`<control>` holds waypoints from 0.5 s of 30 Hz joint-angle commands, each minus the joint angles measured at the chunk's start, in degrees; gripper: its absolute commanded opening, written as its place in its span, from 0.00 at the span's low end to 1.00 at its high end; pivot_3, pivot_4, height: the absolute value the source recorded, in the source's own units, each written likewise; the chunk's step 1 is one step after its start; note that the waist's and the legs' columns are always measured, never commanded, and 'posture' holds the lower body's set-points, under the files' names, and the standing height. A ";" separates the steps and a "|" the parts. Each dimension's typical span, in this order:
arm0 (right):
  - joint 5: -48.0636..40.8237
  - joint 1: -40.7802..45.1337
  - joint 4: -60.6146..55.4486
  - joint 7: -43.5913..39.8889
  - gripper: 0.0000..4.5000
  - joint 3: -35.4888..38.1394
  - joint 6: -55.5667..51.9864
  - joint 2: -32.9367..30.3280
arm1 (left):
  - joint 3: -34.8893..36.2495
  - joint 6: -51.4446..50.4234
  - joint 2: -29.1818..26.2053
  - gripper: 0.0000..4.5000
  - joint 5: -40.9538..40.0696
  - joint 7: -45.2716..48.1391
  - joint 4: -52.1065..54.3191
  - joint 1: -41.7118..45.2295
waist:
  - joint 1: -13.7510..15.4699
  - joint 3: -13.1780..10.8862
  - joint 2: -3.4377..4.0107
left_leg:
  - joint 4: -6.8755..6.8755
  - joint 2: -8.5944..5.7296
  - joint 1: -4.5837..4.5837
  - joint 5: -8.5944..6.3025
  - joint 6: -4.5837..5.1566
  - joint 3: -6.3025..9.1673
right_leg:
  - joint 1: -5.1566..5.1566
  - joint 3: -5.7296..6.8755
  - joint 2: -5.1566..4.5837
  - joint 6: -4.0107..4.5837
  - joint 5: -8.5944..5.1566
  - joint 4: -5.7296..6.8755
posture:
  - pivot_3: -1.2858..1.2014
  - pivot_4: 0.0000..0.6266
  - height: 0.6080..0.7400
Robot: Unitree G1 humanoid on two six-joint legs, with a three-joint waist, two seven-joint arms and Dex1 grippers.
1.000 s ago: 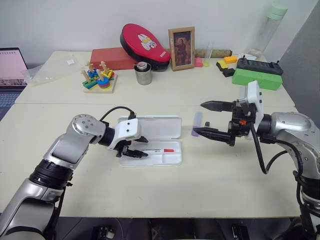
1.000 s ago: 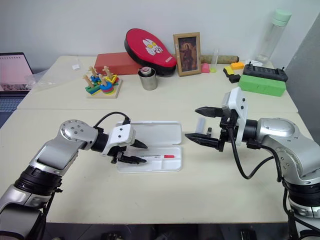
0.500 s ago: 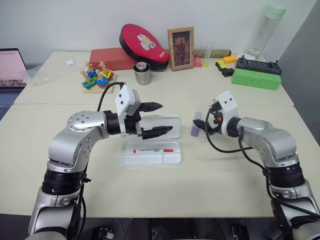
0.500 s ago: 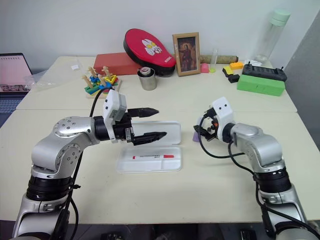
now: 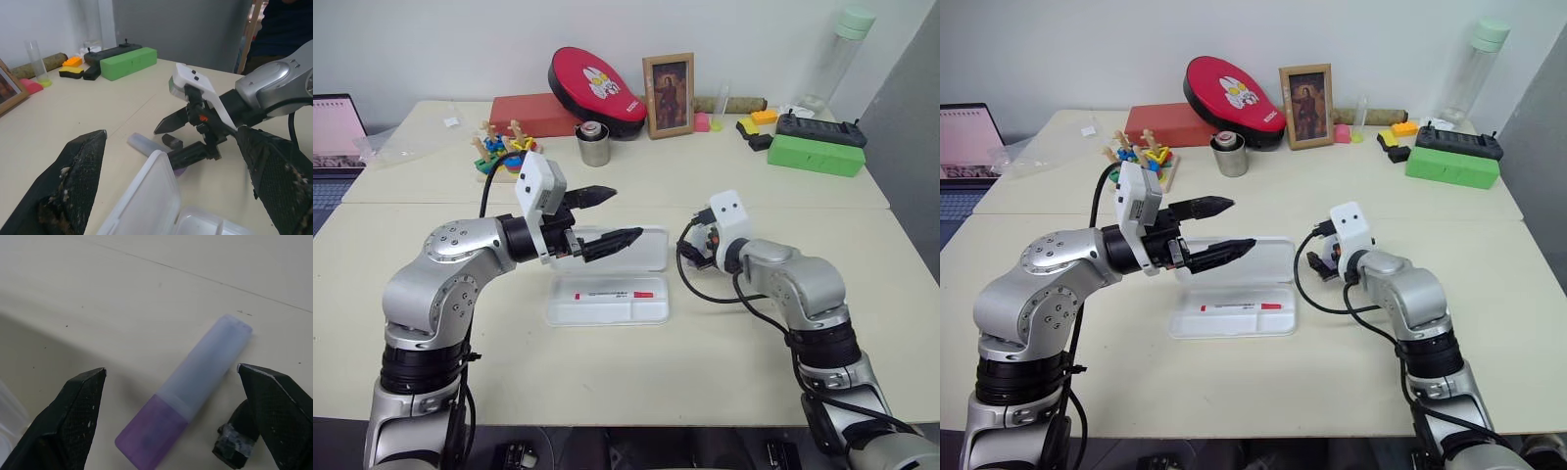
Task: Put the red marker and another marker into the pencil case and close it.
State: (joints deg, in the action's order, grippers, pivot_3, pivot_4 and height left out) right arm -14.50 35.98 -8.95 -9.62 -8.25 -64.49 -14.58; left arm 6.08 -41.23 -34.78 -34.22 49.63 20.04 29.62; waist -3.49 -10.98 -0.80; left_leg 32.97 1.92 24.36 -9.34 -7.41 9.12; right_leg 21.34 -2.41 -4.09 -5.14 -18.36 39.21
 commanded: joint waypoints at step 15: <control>5.46 1.86 7.75 -0.64 0.78 -2.61 2.94 2.31 | 0.43 1.33 -1.03 1.00 -2.44 -1.37 2.82 1.72 | -0.13 0.05 -0.06 | 0.02 0.00 -0.10 0.00 0.00 0.00 | -0.01 -0.01 0.00 0.00 0.00 0.20 | 0.52 0.24 1.00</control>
State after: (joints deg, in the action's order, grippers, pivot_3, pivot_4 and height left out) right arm -9.50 37.75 -2.12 -9.65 -10.82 -61.63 -12.44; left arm 6.03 -40.92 -35.15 -36.00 48.59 20.43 30.13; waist -3.62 -10.93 -0.87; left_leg 32.99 1.92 24.24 -9.33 -7.41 9.12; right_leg 21.32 -2.42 -4.09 -5.13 -18.36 39.42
